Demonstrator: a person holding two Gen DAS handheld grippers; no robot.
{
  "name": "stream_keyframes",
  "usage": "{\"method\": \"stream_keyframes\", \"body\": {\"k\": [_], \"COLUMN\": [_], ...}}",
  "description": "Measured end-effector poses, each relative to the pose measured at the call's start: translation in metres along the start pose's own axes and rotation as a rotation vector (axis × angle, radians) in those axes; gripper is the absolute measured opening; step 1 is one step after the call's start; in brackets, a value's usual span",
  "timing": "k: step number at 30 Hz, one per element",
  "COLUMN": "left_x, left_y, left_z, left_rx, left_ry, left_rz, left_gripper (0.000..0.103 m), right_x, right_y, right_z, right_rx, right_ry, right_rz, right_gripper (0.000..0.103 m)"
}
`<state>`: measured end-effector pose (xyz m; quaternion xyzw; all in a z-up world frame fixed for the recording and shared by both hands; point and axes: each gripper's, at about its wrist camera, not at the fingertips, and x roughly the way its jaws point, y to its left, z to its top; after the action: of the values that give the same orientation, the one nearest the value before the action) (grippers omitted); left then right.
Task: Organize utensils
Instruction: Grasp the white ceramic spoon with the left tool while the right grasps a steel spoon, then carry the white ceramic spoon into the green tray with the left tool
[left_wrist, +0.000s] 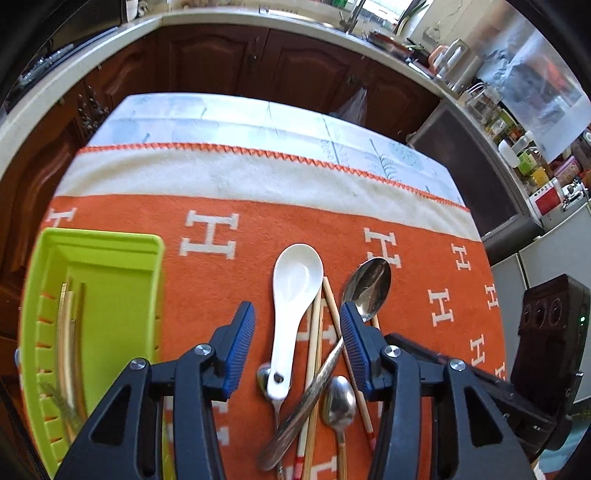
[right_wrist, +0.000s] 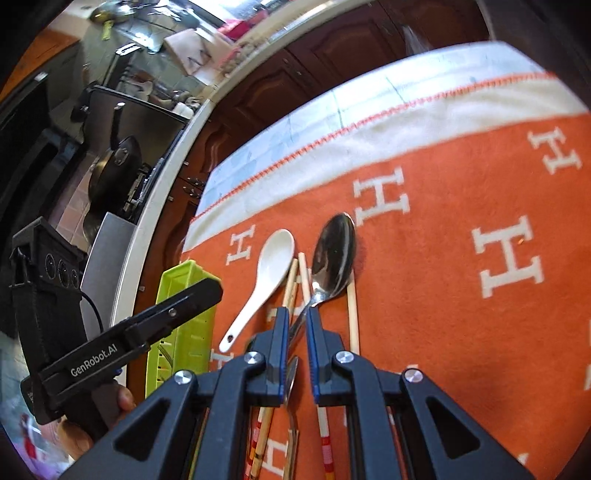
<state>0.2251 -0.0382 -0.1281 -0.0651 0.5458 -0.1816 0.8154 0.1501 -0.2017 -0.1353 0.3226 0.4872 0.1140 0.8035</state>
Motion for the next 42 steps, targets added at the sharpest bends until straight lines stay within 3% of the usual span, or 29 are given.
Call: {"method": "stream_keyframes", "body": {"k": [6, 8, 13, 20, 23, 28, 29, 30, 36, 42], "left_x": [0.023, 0.028, 0.041, 0.041, 0.042, 0.047, 0.048, 0.049, 0.051, 0.013], "left_y": [0.004, 0.005, 0.011, 0.016, 0.014, 0.007, 0.006, 0.006, 0.012, 0.01], "left_z": [0.003, 0.003, -0.001, -0.002, -0.002, 0.0, 0.0, 0.001, 0.001, -0.002], "left_rx": [-0.022, -0.025, -0.053, -0.076, -0.076, -0.072, -0.073, -0.078, -0.129, -0.103], "left_ry": [0.043, 0.054, 0.087, 0.069, 0.058, 0.037, 0.029, 0.026, 0.006, -0.072], "left_rz": [0.01, 0.011, -0.009, -0.036, -0.025, -0.024, -0.018, -0.016, -0.028, -0.012], "left_gripper": [0.046, 0.046, 0.046, 0.046, 0.033, 0.026, 0.02, 0.006, 0.001, 0.001], "right_x": [0.023, 0.026, 0.029, 0.033, 0.033, 0.032, 0.031, 0.031, 0.03, 0.029], "right_y": [-0.012, -0.015, -0.017, -0.009, -0.009, -0.013, -0.014, -0.015, -0.015, -0.011], "right_z": [0.004, 0.005, 0.012, 0.017, 0.017, 0.017, 0.017, 0.017, 0.016, 0.017], "right_rx": [0.071, 0.089, 0.105, 0.076, 0.079, 0.096, 0.096, 0.098, 0.096, 0.088], "right_ry": [0.045, 0.034, -0.012, -0.062, -0.07, -0.073, -0.073, -0.074, -0.073, -0.068], "right_rz": [-0.004, -0.02, -0.025, -0.076, -0.076, -0.059, -0.058, -0.056, -0.059, -0.099], "right_gripper": [0.013, 0.018, 0.018, 0.018, 0.018, 0.018, 0.017, 0.017, 0.018, 0.018]}}
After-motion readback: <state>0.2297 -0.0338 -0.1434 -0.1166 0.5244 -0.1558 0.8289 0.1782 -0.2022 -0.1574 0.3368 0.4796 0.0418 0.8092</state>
